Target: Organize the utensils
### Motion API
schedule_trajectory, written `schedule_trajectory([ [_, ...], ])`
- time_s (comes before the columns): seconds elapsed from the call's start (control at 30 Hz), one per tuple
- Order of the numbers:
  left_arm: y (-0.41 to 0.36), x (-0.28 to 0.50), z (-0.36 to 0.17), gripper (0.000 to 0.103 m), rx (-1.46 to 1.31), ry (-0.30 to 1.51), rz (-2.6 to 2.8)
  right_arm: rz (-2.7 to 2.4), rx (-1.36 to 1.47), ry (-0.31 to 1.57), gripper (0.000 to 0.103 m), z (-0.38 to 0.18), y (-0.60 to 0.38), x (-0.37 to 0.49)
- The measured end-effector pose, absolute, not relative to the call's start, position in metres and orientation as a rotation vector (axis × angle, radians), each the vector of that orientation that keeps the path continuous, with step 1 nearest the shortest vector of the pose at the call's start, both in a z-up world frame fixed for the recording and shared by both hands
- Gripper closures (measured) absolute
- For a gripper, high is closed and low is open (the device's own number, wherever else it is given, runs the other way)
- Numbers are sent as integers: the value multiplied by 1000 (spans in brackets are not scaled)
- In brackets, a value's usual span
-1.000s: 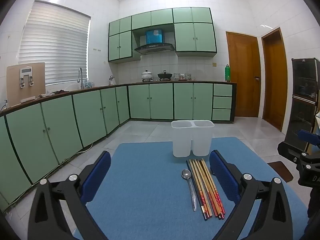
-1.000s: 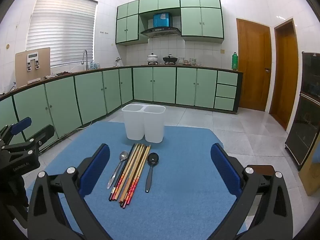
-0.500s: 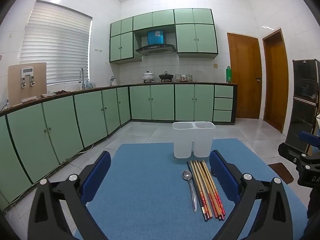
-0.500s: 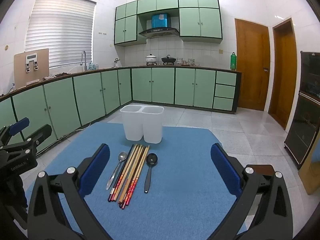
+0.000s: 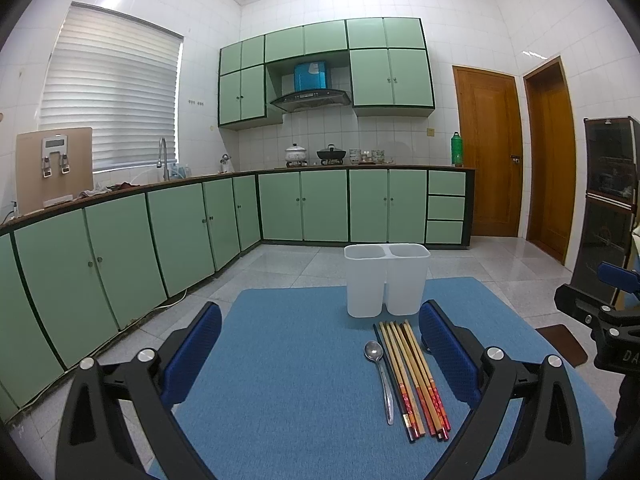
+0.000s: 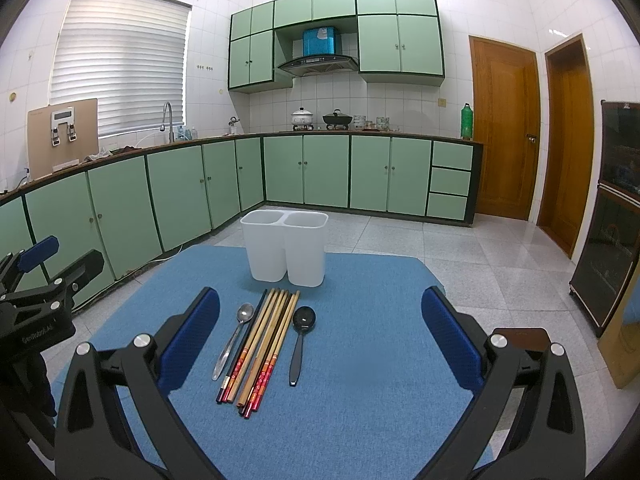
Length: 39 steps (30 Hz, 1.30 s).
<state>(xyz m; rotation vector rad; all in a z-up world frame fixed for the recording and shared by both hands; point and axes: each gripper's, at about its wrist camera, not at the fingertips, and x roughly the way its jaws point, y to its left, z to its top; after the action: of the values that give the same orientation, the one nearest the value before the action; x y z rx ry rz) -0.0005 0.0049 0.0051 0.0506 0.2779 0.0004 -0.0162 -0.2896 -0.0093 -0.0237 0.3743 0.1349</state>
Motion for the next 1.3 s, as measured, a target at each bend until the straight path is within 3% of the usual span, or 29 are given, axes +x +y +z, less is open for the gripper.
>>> schedule_trajectory([
  [1.3, 2, -3, 2, 6, 53, 276, 0, 132, -23, 375, 5, -9, -290, -14],
])
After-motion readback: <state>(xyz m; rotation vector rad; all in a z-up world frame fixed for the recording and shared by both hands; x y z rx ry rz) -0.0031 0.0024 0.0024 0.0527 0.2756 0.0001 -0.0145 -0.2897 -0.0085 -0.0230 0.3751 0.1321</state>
